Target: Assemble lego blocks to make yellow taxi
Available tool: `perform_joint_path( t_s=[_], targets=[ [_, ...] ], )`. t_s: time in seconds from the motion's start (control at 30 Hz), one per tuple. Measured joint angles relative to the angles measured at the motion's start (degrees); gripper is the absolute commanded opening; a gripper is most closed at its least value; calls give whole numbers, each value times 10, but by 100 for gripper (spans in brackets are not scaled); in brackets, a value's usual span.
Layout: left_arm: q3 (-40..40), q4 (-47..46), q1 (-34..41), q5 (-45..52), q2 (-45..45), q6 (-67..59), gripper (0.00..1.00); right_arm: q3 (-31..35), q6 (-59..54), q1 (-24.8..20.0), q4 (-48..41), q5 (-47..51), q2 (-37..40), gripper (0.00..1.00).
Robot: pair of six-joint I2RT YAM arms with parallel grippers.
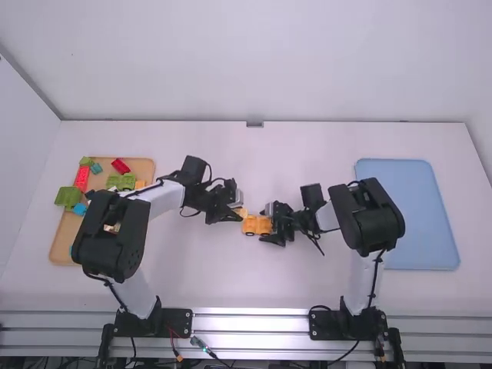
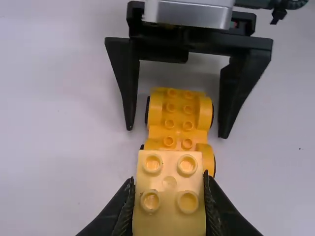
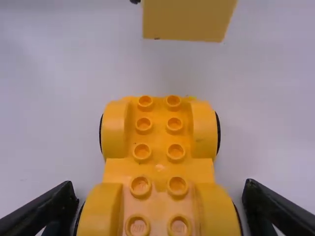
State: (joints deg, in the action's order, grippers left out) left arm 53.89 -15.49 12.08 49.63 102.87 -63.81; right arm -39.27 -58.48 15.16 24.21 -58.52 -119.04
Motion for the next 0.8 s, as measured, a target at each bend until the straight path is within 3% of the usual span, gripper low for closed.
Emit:
perform_joint_path(
  t_s=[0.13, 0.37, 0.57, 0.8],
  targets=[
    [-29, 56, 0, 22, 0, -28, 2, 0, -1, -1, 0, -3, 0, 62],
    [-97, 219, 6, 44, 0, 31, 2, 0, 0, -1, 0, -6, 0, 46],
    [-130, 276, 35, 40, 0, 65, 2, 0, 0, -1, 0, -7, 0, 45],
    [-130, 283, 50, 17, 0, 95, 2, 0, 0, -1, 0, -7, 0, 46]
  ],
)
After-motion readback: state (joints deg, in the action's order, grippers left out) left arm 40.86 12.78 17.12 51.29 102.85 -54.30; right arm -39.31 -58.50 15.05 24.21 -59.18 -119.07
